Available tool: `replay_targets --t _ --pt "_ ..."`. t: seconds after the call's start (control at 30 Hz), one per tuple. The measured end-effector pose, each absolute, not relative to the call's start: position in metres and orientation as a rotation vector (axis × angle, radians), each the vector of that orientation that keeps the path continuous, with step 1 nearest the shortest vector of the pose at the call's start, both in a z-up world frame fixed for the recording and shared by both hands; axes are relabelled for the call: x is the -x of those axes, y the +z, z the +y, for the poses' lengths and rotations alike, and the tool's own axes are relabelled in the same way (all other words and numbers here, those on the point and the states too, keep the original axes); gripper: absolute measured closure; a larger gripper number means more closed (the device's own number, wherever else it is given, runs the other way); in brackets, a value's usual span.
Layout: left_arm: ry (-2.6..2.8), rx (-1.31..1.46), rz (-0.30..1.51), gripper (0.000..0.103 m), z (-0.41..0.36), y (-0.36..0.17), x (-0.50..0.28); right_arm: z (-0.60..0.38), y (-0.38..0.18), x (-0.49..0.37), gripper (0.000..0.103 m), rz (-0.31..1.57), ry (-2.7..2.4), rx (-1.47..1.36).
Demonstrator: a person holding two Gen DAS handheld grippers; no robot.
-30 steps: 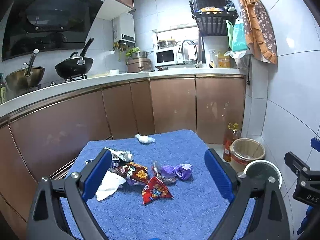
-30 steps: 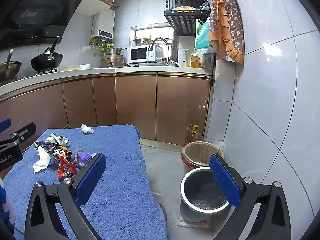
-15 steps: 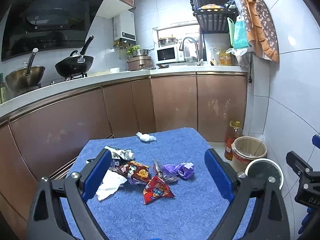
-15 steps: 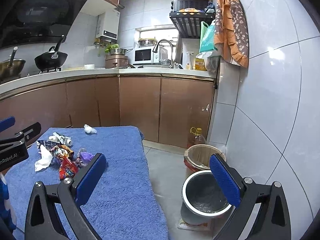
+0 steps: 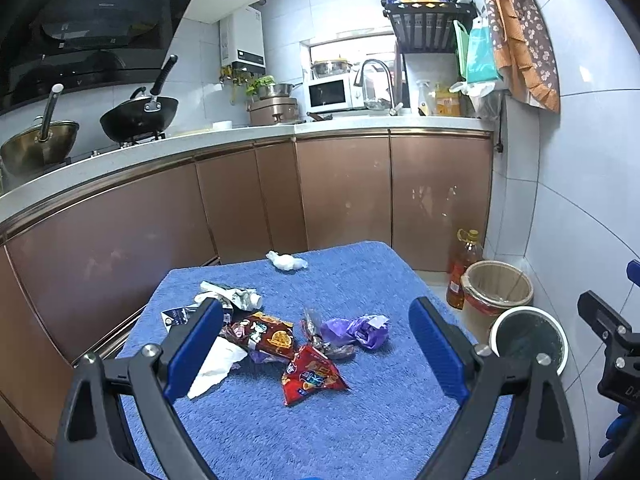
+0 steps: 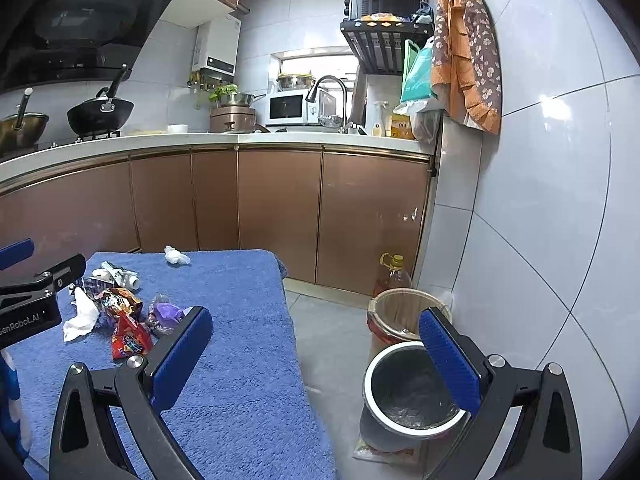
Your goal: Collect trash
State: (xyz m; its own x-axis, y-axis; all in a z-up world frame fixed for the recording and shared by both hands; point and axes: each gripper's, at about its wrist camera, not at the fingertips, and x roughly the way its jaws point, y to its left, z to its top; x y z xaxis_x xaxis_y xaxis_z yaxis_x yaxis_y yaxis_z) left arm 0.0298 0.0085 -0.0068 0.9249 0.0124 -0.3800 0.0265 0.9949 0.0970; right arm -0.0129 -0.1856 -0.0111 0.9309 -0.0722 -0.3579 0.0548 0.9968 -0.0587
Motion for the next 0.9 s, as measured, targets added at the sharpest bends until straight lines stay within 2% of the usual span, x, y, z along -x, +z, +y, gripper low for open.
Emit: replay_targets --t 0.9 --pt "-0.035 -0.097 0.477 0.009 0.025 -0.024 -0.084 -0.174 -0.031 -0.051 0.000 0.484 0.044 0.036"
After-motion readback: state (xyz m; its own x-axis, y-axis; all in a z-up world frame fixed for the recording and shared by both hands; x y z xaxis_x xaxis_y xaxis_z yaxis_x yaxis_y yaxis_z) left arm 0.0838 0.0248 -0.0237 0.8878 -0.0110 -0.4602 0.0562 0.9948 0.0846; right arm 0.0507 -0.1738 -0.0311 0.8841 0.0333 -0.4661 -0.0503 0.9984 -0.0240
